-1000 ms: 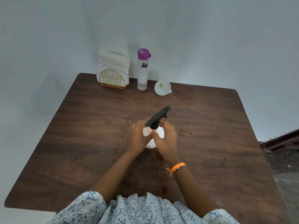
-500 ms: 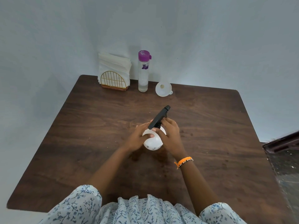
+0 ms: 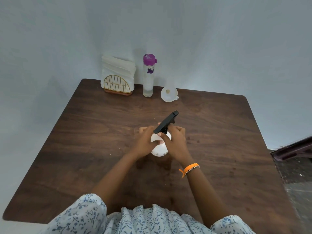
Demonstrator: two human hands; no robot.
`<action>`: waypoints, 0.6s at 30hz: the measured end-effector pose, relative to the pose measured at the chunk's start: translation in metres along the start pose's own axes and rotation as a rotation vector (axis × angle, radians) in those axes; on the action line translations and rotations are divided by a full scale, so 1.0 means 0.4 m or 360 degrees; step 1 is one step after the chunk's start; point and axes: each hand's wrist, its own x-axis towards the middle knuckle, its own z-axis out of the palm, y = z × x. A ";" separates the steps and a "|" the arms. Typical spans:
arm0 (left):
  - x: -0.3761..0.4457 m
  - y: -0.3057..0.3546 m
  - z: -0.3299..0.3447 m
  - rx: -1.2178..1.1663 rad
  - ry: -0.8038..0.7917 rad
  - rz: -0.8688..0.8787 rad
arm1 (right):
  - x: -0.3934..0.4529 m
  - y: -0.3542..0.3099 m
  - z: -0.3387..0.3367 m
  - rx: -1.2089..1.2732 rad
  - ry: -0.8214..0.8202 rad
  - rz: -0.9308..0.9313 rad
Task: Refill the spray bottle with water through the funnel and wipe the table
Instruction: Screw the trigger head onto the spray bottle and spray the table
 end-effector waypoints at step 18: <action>0.018 -0.037 0.029 -0.0194 -0.0259 0.0180 | -0.008 0.030 0.016 0.0119 0.0034 -0.0112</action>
